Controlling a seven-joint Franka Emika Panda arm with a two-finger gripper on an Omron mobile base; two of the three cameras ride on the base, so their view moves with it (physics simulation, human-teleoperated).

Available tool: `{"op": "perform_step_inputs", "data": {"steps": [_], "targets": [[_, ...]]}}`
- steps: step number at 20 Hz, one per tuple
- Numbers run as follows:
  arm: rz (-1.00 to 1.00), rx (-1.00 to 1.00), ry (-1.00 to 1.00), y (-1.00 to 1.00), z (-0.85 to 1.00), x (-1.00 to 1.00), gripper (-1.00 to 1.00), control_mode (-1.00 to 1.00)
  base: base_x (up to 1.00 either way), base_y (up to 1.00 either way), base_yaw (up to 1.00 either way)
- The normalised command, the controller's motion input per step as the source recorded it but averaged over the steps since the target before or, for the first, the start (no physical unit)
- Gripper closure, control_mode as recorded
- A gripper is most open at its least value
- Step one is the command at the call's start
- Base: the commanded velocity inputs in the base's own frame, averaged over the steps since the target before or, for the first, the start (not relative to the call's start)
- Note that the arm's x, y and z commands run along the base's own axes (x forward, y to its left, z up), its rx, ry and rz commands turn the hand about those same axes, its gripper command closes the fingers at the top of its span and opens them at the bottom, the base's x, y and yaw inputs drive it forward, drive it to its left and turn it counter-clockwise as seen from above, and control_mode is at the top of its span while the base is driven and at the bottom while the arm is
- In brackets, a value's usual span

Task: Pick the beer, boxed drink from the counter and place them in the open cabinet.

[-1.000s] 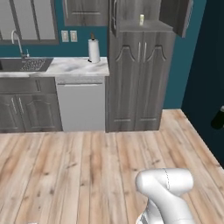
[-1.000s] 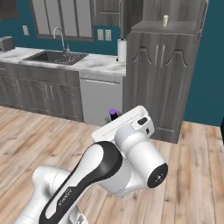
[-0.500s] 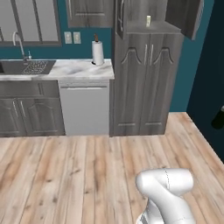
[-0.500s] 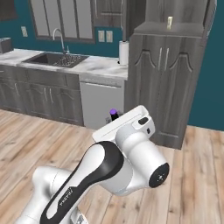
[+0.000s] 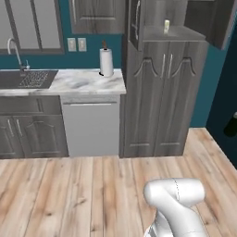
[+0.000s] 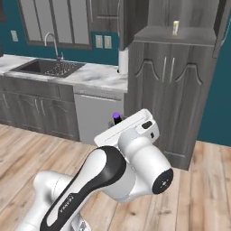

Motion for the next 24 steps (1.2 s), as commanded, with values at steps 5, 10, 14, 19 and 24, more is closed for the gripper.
{"op": "perform_step_inputs", "data": {"steps": [5,10,14,19,24], "targets": [[0.00,0.00,0.00,0.00,0.00,0.00,1.00,1.00,1.00,0.00,0.00],[0.00,0.00,0.00,0.00,0.00,0.00,1.00,1.00,1.00,0.00,0.00],[0.00,0.00,0.00,0.00,0.00,0.00,1.00,1.00,1.00,0.01,0.00],[0.00,0.00,0.00,0.00,0.00,0.00,1.00,1.00,0.96,0.00,0.00],[0.00,0.00,0.00,0.00,0.00,0.00,1.00,1.00,0.85,0.00,0.00]]}}
